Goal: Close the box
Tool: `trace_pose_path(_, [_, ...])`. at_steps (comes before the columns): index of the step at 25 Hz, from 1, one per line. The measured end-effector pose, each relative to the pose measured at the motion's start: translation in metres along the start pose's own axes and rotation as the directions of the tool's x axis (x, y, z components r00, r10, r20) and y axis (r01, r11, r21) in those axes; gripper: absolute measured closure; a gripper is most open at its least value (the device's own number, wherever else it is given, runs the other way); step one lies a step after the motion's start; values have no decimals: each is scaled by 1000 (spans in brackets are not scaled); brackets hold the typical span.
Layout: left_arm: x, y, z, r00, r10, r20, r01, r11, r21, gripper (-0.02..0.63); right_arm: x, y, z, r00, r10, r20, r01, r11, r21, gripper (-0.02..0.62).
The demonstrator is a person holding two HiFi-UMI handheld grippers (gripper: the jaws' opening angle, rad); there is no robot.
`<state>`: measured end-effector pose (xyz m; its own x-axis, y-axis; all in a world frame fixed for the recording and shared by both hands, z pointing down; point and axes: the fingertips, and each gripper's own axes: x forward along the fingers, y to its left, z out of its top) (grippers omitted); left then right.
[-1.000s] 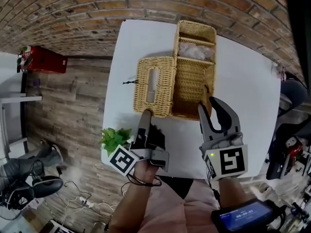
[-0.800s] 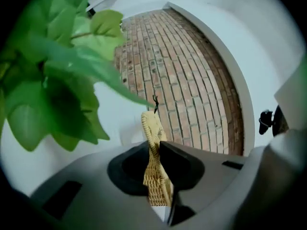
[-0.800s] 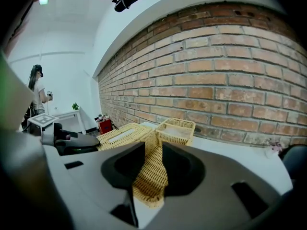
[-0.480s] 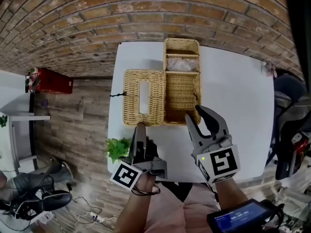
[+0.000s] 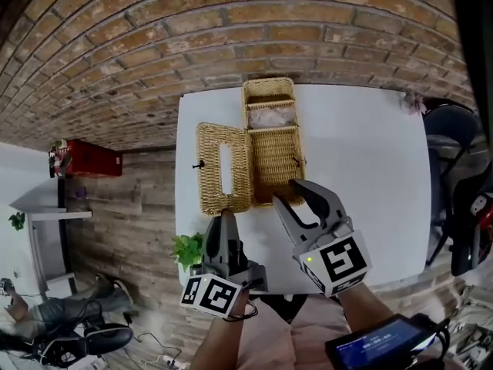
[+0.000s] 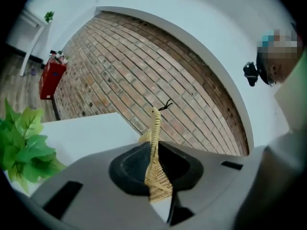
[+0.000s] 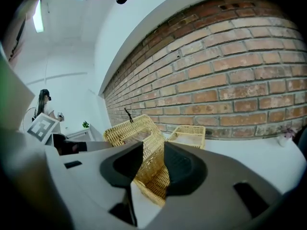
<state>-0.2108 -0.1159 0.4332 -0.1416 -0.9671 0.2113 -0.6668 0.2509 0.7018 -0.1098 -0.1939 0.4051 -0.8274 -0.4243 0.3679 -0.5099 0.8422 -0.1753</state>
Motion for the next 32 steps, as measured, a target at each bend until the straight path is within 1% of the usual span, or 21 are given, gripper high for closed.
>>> trace_pose_path(4, [1,-17,-4,1000,-18,-22,21,989,143,552,-1,7,10,999,42,35,-41,999,-29,425])
trace_pose_path(6, [2,-24,-6,999,-26,-32,31,981,191,552,-2,10,12,997,66,43,-65,998,-25,416])
trace_pose_path(9, [3,-33,-10,997,-43,-57,57,966,253,551,-4,12,10,995,94,19,-94,996,11,403])
trace_pose_path(12, [4,-38,-12,995,-56,-79,77,953,292,551,-5,16,15,988,153,29,-154,987,41,394])
trace_pose_path(16, [5,-44,-16,994,-59,-96,89,935,343,549,-7,27,25,966,252,61,-256,963,82,388])
trace_pose_path(22, [7,-54,-24,987,-86,-133,133,909,395,535,-10,39,29,944,321,74,-328,938,114,379])
trace_pose_path(26, [10,-60,-31,982,-98,-163,161,882,442,528,-10,44,24,927,370,63,-375,917,134,325])
trace_pose_path(27, [11,-62,-33,980,-100,-174,171,872,459,526,-10,44,23,925,375,62,-380,914,141,318])
trace_pose_path(30, [13,-67,-42,972,-95,-217,200,822,533,512,-10,40,21,925,373,68,-379,910,168,316])
trace_pose_path(32, [15,-70,-47,966,-94,-240,217,798,562,506,-9,37,18,927,368,68,-375,908,187,318])
